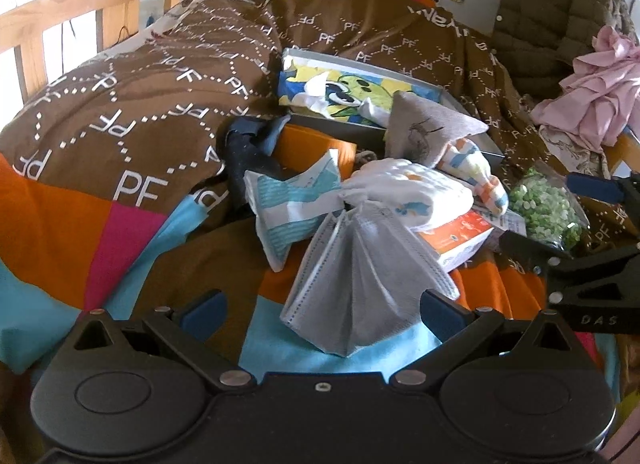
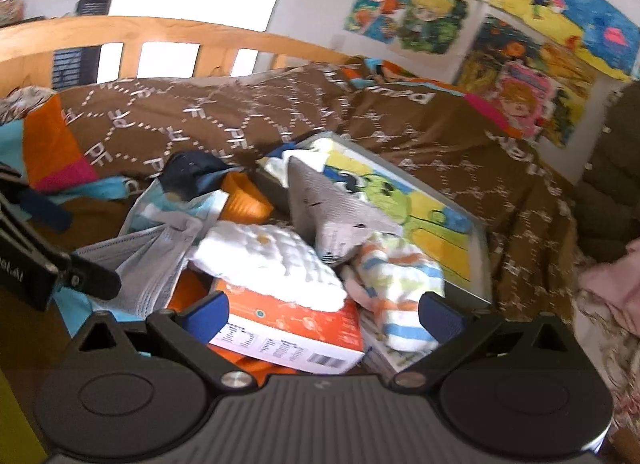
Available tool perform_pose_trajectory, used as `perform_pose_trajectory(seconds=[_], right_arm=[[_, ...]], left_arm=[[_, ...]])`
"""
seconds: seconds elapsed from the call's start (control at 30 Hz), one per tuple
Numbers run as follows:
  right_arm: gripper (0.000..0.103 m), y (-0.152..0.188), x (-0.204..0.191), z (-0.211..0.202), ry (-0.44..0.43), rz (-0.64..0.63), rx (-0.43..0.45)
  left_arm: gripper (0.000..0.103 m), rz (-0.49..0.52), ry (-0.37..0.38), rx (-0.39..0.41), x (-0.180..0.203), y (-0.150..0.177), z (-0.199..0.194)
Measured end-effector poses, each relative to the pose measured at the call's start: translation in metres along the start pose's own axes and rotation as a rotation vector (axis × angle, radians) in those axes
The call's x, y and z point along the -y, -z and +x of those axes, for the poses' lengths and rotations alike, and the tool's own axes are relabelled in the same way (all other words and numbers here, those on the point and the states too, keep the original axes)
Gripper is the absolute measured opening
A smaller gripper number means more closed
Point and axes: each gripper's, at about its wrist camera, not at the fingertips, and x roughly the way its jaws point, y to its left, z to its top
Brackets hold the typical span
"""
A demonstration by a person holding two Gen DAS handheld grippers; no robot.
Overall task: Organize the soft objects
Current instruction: 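Move the left tool to the grey face mask and grasp it, then lift the grey mask with the left tool while the right tool grasps the white towel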
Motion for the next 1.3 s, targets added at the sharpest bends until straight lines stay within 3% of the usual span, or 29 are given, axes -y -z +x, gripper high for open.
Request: perform_pose_trajectory(seconds=[0.23, 0.43, 0.67, 0.77, 0.83, 0.97, 1.03, 1.1, 1.3], right_arm=[[0.103, 0.002, 0.004, 0.026, -0.101, -0.016, 0.024], [0.102, 0.003, 0.009, 0.045, -0.146, 0.027, 0.030], [0.095, 0.003, 0.010, 0.055, -0.214, 0.075, 0.032], [0.092, 0.003, 0.007, 0.056, -0.229, 0.080, 0.033], [0.089, 0.003, 0.006, 0.058, -0.238, 0.083, 0.032], [0.087, 0.004, 0.003, 0.062, -0.254, 0.092, 0.018], [0.084, 0.004, 0.002, 0.063, -0.260, 0.095, 0.014], [0.080, 0.004, 0.002, 0.063, -0.265, 0.103, 0.015], [0.069, 0.003, 0.007, 0.062, -0.297, 0.173, 0.024]], left_arm=[[0.102, -0.027, 0.023, -0.046, -0.007, -0.003, 0.015], [0.102, 0.016, 0.051, -0.071, -0.002, -0.001, 0.027], [0.100, 0.008, 0.062, -0.096, -0.002, -0.003, 0.038], [0.093, -0.023, 0.063, -0.102, -0.005, -0.004, 0.040], [0.082, -0.041, 0.067, -0.100, -0.008, -0.004, 0.040], [0.069, -0.075, 0.085, -0.103, -0.011, -0.005, 0.041], [0.054, -0.079, 0.095, -0.105, -0.012, -0.004, 0.041], [0.046, -0.090, 0.112, -0.109, -0.013, -0.004, 0.041], [0.031, -0.142, 0.135, -0.103, -0.017, -0.005, 0.039]])
